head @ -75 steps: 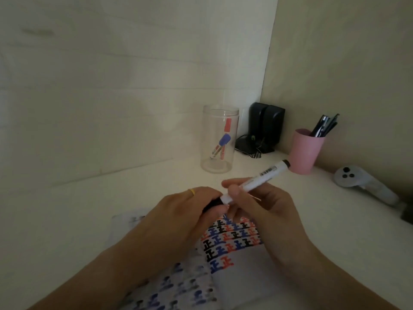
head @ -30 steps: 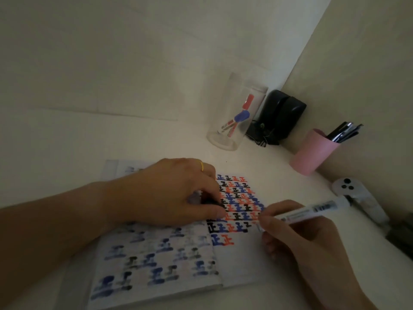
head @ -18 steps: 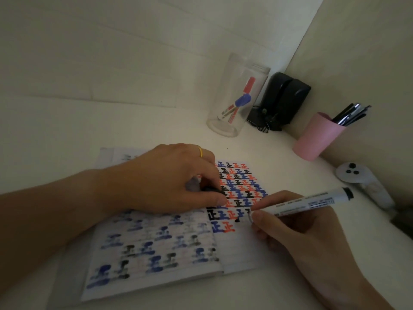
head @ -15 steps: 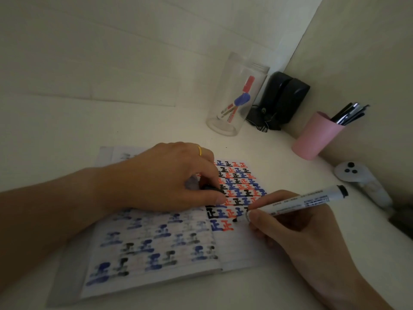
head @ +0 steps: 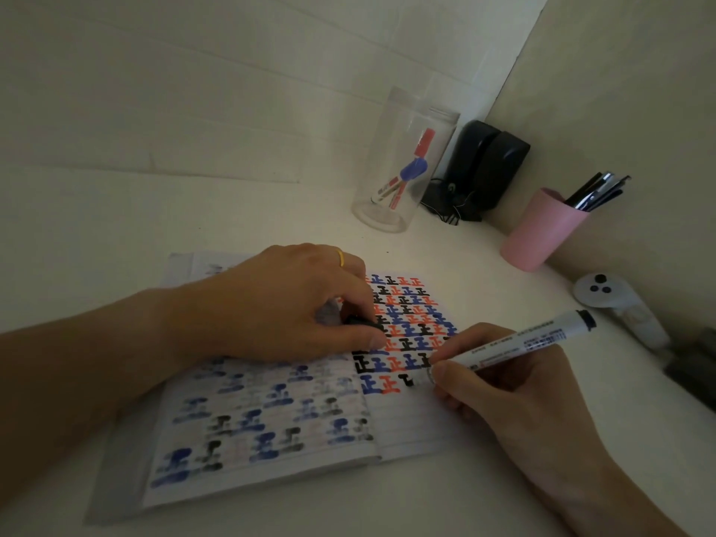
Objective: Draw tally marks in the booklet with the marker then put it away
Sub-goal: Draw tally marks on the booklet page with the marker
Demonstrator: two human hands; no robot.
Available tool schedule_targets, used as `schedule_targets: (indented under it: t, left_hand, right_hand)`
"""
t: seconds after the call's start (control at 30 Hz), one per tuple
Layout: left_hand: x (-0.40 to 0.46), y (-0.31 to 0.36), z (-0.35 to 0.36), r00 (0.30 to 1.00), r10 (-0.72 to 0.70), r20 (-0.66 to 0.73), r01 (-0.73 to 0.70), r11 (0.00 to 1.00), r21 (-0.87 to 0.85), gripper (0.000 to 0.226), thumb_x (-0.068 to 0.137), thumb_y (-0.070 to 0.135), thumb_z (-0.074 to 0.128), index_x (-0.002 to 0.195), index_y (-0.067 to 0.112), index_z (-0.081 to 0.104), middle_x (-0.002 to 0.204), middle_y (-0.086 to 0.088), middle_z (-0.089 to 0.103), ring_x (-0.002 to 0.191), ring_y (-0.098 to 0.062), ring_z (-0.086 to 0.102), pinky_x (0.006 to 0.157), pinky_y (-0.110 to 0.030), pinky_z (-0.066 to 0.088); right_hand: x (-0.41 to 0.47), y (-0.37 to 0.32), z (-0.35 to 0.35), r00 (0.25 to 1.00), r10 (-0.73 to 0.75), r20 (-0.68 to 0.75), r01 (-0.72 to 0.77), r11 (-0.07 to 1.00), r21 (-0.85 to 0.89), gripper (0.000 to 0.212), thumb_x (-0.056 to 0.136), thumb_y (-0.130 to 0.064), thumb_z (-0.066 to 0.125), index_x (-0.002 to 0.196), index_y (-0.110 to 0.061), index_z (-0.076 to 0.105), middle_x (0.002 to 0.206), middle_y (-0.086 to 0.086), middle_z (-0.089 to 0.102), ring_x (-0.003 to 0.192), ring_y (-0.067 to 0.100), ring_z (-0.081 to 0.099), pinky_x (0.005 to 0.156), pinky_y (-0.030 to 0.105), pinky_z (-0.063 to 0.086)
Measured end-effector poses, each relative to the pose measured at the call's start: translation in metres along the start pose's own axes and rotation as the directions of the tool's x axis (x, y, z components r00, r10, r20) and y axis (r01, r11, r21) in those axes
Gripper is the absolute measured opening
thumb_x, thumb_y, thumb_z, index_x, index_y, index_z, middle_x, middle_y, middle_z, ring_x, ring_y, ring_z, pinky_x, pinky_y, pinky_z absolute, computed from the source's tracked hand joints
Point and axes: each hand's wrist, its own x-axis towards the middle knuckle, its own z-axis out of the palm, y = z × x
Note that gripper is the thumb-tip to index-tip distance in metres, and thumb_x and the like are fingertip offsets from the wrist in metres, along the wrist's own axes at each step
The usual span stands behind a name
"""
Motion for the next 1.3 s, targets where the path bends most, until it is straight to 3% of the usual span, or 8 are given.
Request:
schedule_targets:
  t: [0.2, 0.5, 0.7, 0.93, 1.07, 1.3]
  left_hand:
    - [-0.0003, -0.0006, 0.0001, 1.000, 0.007, -0.003, -0.007, 1.000, -0.012, 0.033, 0.088, 0.067, 0.053, 0.099, 0.041, 0.071, 0.093, 0.023, 0.062, 0.092, -0.002, 0.059, 0.076, -0.028, 0.051]
    - [0.0003, -0.0008, 0.0002, 1.000, 0.018, -0.018, -0.018, 1.000, -0.008, 0.034, 0.088, 0.068, 0.053, 0.098, 0.041, 0.070, 0.093, 0.022, 0.063, 0.092, -0.004, 0.061, 0.077, -0.035, 0.054]
    - [-0.0002, -0.0012, 0.0001, 1.000, 0.023, -0.015, -0.023, 1.000, -0.013, 0.032, 0.088, 0.067, 0.054, 0.099, 0.042, 0.070, 0.094, 0.021, 0.064, 0.093, -0.004, 0.061, 0.078, -0.036, 0.054]
    - [-0.0002, -0.0023, 0.0003, 1.000, 0.024, -0.020, -0.024, 1.000, 0.000, 0.032, 0.088, 0.066, 0.055, 0.098, 0.040, 0.071, 0.094, 0.021, 0.064, 0.091, -0.004, 0.060, 0.076, -0.033, 0.054]
    - [0.0000, -0.0028, 0.0009, 0.999, 0.030, -0.022, -0.030, 1.000, -0.002, 0.032, 0.088, 0.067, 0.054, 0.098, 0.041, 0.071, 0.094, 0.021, 0.063, 0.092, -0.004, 0.060, 0.077, -0.034, 0.054]
    - [0.0003, -0.0028, 0.0013, 0.999, 0.030, -0.028, -0.029, 0.999, 0.014, 0.033, 0.088, 0.067, 0.053, 0.098, 0.041, 0.070, 0.091, 0.023, 0.061, 0.090, -0.002, 0.059, 0.074, -0.030, 0.052]
  right_hand:
    - [0.0010, 0.0028, -0.0017, 1.000, 0.021, 0.008, -0.022, 0.999, 0.047, 0.011, 0.077, -0.001, 0.077, 0.074, -0.012, 0.076, 0.062, 0.006, 0.072, 0.057, 0.011, 0.065, 0.051, 0.023, 0.052]
    - [0.0015, 0.0035, -0.0024, 1.000, 0.012, -0.011, -0.011, 0.998, 0.068, 0.009, 0.077, -0.003, 0.077, 0.073, -0.011, 0.077, 0.062, 0.007, 0.071, 0.057, 0.015, 0.063, 0.051, 0.025, 0.052]
    - [0.0000, -0.0001, -0.0010, 0.999, -0.021, 0.039, 0.018, 0.998, 0.062, 0.009, 0.076, 0.000, 0.081, 0.073, -0.008, 0.078, 0.067, 0.010, 0.075, 0.058, 0.013, 0.066, 0.053, 0.017, 0.053]
    - [-0.0008, 0.0006, -0.0028, 0.999, -0.037, 0.036, 0.035, 0.997, 0.068, 0.009, 0.075, 0.000, 0.080, 0.074, -0.009, 0.078, 0.068, 0.013, 0.074, 0.059, 0.015, 0.066, 0.054, 0.021, 0.054]
    - [-0.0012, 0.0021, -0.0013, 0.997, -0.044, 0.057, 0.041, 0.998, 0.040, 0.010, 0.075, -0.001, 0.081, 0.072, -0.010, 0.078, 0.067, 0.005, 0.075, 0.059, 0.011, 0.068, 0.054, 0.018, 0.054]
    - [0.0027, 0.0080, -0.0014, 0.999, -0.042, -0.013, 0.042, 0.999, 0.014, 0.014, 0.075, 0.003, 0.073, 0.067, -0.008, 0.072, 0.058, 0.002, 0.067, 0.054, 0.007, 0.058, 0.050, 0.022, 0.049]
